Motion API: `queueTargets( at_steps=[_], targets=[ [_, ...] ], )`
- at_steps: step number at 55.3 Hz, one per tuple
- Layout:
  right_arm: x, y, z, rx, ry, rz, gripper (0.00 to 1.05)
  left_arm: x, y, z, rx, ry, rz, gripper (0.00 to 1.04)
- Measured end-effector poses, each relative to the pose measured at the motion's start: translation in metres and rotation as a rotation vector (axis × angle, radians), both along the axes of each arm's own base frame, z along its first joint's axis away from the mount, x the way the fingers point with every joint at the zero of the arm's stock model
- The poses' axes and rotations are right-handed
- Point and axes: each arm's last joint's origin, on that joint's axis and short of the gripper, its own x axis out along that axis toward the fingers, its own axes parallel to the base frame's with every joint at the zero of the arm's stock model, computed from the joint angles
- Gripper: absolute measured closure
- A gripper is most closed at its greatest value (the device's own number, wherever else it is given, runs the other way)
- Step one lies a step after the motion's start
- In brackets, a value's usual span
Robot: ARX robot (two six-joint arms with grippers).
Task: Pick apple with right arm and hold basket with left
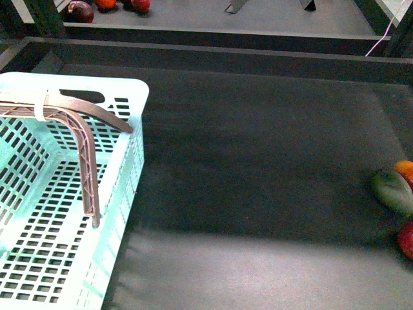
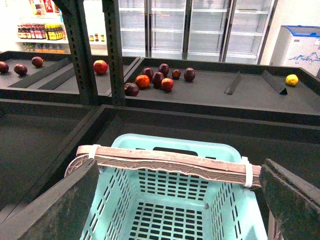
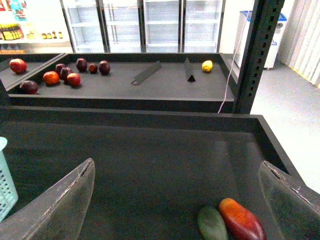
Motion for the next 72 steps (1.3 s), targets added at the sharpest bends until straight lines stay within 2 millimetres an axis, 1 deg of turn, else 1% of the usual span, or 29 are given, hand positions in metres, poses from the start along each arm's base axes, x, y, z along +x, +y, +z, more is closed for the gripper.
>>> queueTargets(
  at_steps=[54,55,57,59,60,64,72],
  targets=[
    [0.000,0.000,0.000,0.000,0.000,0.000,0.09,0.000,0.000,0.000,-0.003,0.003,-0.002,0.07],
    [0.000,0.000,0.000,0.000,0.000,0.000,0.09,0.000,0.000,-0.001,-0.024,0.038,-0.010,0.07],
    [0.000,0.000,0.000,0.000,0.000,0.000,0.09,0.000,0.000,-0.002,-0.090,0.167,-0.034,0.07],
    [0.000,0.000,0.000,0.000,0.000,0.002,0.09,0.002,0.001,-0.003,-0.175,0.318,-0.015,0.07],
    [0.000,0.000,0.000,0.000,0.000,0.000,0.09,0.003,0.002,-0.006,-0.209,0.368,0.008,0.07],
    [0.000,0.000,0.000,0.000,0.000,0.000,0.09,0.010,0.004,-0.007,-0.299,0.395,0.026,0.07],
    [0.000,0.000,0.000,0.001,0.000,0.000,0.09,0.033,0.011,0.004,-0.515,0.373,0.032,0.07]
  ],
)
